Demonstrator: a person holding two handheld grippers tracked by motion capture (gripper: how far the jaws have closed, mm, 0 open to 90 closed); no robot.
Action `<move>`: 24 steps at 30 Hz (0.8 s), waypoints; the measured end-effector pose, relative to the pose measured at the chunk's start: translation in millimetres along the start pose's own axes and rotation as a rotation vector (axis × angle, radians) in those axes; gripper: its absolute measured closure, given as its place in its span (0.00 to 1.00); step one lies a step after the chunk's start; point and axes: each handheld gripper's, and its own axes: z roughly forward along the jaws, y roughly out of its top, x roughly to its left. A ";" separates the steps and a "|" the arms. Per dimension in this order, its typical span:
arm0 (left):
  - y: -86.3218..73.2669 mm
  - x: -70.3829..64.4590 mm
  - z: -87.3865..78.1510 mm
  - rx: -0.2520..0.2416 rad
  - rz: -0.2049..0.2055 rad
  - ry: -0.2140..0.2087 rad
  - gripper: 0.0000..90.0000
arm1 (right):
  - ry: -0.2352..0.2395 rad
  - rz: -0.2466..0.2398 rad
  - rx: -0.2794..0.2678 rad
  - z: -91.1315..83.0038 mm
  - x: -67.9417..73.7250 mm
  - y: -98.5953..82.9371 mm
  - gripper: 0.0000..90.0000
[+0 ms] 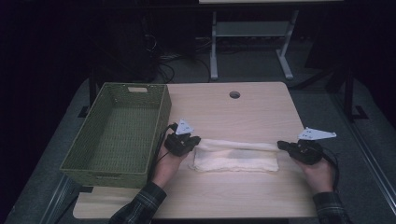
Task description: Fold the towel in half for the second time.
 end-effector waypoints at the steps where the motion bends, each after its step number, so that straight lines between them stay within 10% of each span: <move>1: -0.5 -1.0 -0.5 0.002 -0.003 -0.003 0.96 | 0.001 -0.002 0.003 -0.9 1.0 -0.9 0.98; 24: -28.0 -24.9 -2.9 0.134 0.024 -0.056 0.96 | 0.051 -0.021 0.071 -19.2 27.8 -27.4 0.98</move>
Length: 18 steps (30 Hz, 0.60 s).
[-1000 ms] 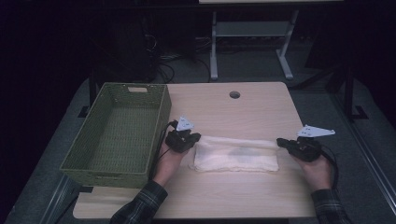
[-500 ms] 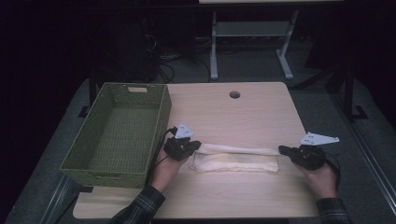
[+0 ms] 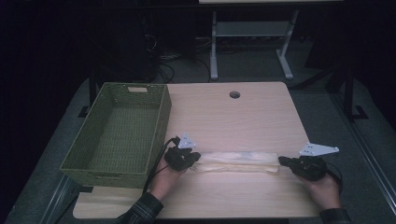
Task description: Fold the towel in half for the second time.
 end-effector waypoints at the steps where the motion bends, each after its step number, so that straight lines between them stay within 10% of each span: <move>1: -0.7 -0.8 0.5 0.011 0.003 -0.001 0.96 | 0.001 -0.002 0.006 0.6 1.1 -0.9 0.98; 10: -6.4 -5.8 10.1 0.074 0.017 -0.009 0.95 | 0.025 -0.008 0.052 5.8 7.1 -10.4 0.96; 18: 8.3 -3.7 -4.3 -0.019 0.007 -0.062 0.68 | 0.025 0.037 -0.025 -8.4 1.3 -0.5 0.70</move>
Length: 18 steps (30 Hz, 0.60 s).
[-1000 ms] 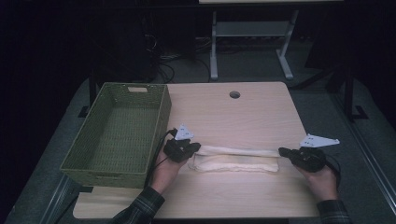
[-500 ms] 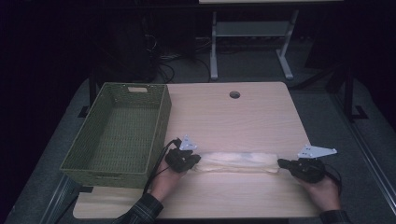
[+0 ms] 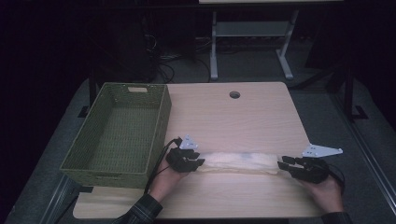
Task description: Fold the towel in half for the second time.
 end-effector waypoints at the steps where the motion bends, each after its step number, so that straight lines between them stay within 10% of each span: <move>1: 2.0 0.6 -0.5 -0.010 0.000 -0.011 0.65 | -0.001 -0.003 -0.007 -0.6 -1.2 1.4 0.69; 18: 45.7 13.0 51.2 0.006 0.112 -0.144 0.49 | -0.059 0.000 0.025 31.4 -17.3 16.2 0.71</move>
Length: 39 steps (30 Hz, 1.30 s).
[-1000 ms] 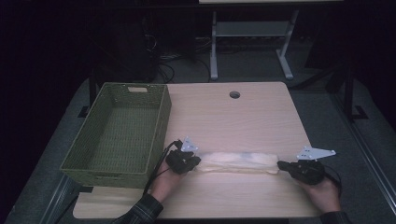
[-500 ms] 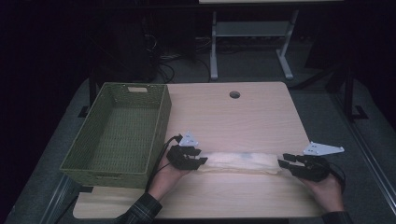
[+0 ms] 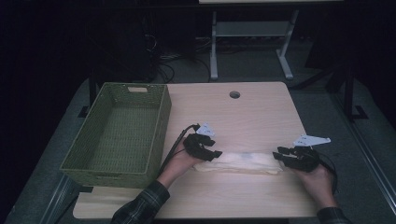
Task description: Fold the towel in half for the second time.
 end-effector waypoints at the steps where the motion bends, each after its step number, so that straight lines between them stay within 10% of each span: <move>1: 0.5 0.2 3.8 -0.008 -0.006 -0.007 0.49 | 0.000 0.006 0.009 1.8 -1.2 -0.3 0.71; 18: -5.7 4.5 38.7 0.084 0.050 -0.055 0.47 | 0.048 0.059 0.058 17.5 -9.0 -9.8 0.73; 32: -4.0 -0.9 37.7 0.113 0.069 -0.133 0.90 | 0.077 0.053 0.068 18.1 -5.0 -8.4 0.94; 39: -1.5 -2.8 33.5 0.116 0.051 -0.118 0.94 | 0.052 0.026 0.067 17.5 -2.3 -7.2 0.95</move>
